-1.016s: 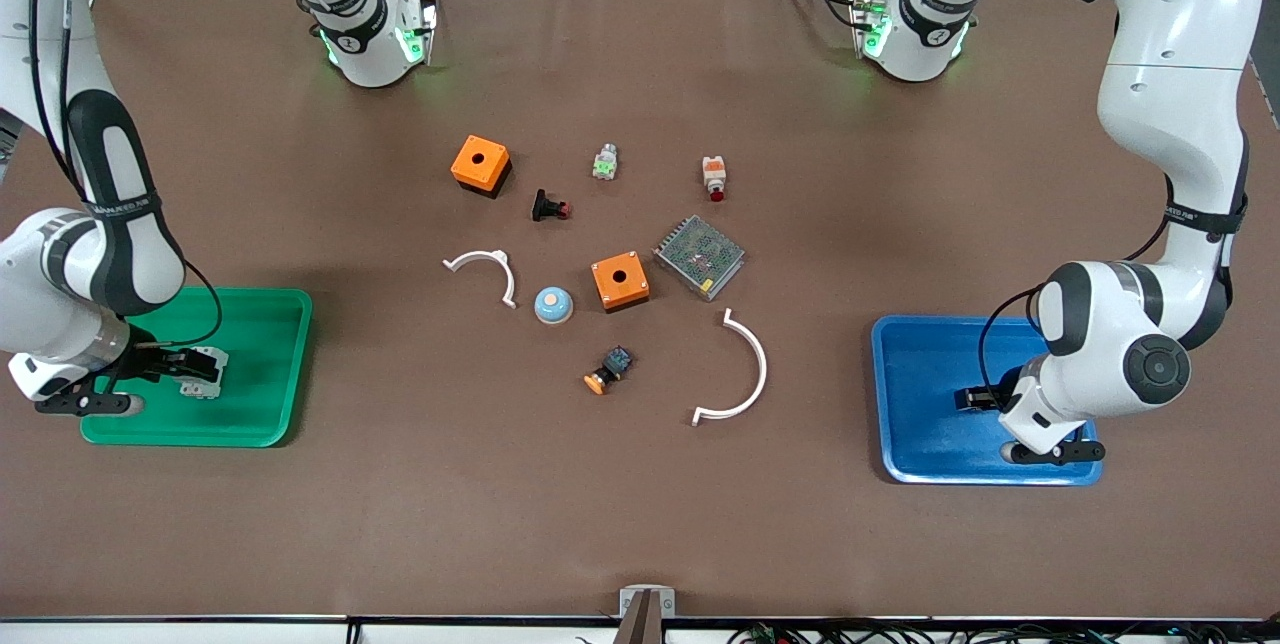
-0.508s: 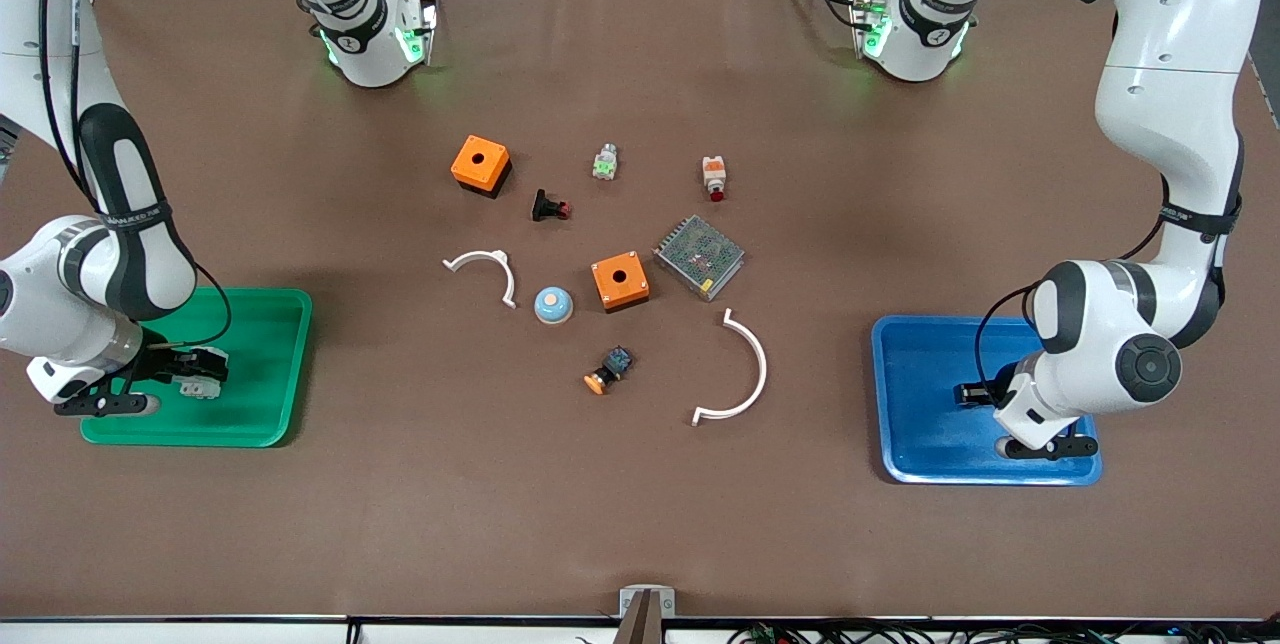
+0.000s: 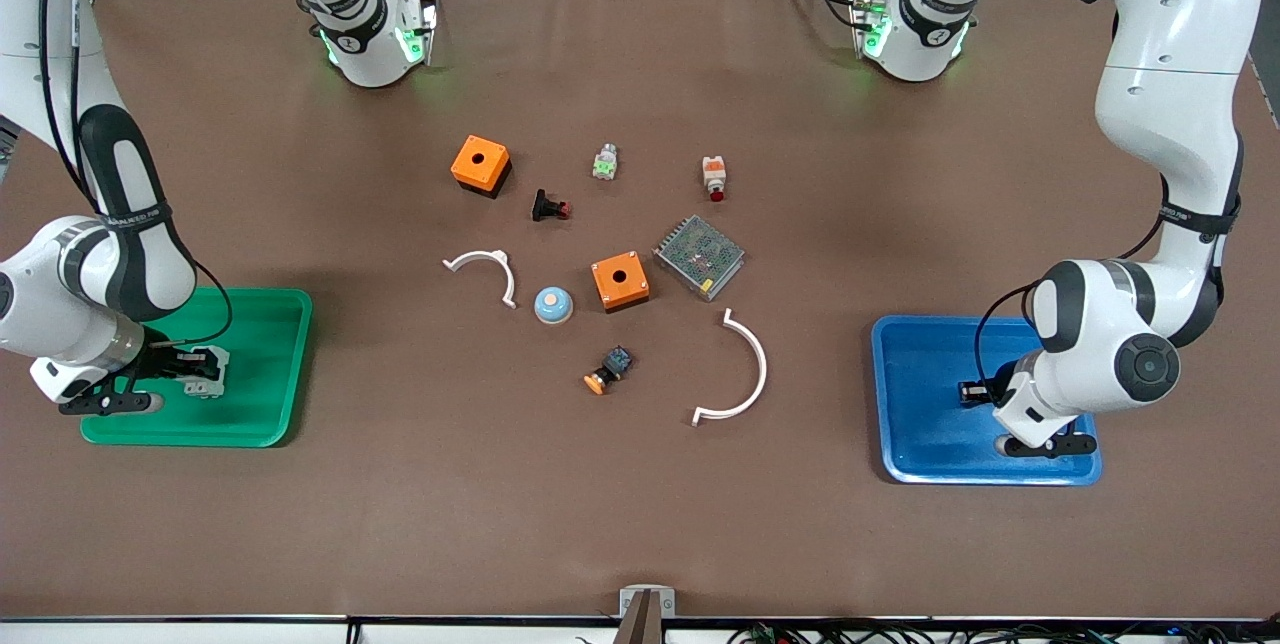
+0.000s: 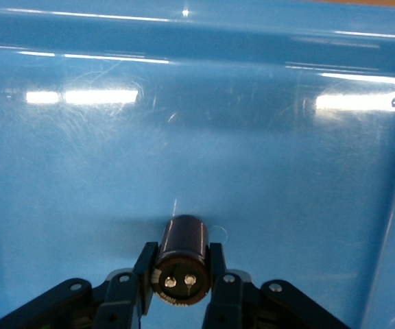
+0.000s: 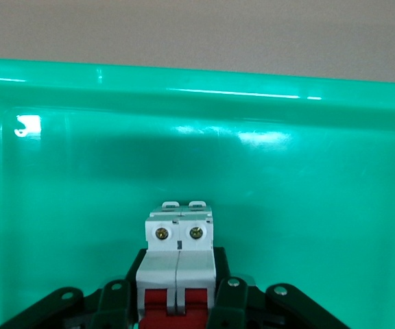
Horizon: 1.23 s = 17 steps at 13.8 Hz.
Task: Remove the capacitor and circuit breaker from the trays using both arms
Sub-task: 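Grasp the breaker with the right gripper while the left gripper grasps the capacitor, then lift the breaker with the right gripper while the left gripper lifts the capacitor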
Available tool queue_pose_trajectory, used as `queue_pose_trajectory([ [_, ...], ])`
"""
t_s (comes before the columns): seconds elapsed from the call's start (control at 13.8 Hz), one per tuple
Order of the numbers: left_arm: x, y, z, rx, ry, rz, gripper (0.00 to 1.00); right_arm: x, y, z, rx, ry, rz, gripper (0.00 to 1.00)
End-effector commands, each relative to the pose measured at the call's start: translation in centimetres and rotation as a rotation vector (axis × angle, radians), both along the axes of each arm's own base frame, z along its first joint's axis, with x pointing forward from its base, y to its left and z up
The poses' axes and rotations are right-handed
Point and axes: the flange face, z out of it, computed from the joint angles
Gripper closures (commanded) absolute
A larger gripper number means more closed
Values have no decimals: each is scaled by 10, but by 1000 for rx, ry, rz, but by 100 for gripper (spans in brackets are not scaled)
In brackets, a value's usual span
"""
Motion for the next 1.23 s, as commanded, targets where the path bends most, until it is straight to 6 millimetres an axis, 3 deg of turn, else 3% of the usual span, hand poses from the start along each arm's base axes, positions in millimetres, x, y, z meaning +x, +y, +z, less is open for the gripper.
queue_pose_trajectory([
  [0.0,0,-9,50,25,-50,5,99,16,7,41,30,20,31,100],
  [0.22,-7,-56,113,38,-60,40,99,34,59,103,65,98,49,100],
  [0.36,-15,-90,131,31,-50,76,99,36,120,131,61,109,-2,100],
  [0.51,-25,-131,137,9,-27,176,100,30,167,125,70,146,-78,100],
  [0.58,-29,-151,140,-5,-23,221,100,30,201,124,65,137,-100,100],
  [0.87,-52,-233,144,-19,-7,337,100,18,290,93,52,82,-162,100],
  [1.02,-67,-275,141,-17,-9,385,100,13,328,87,53,62,-146,100],
  [1.16,-76,-308,129,-29,-10,430,100,9,350,69,65,49,-147,100],
])
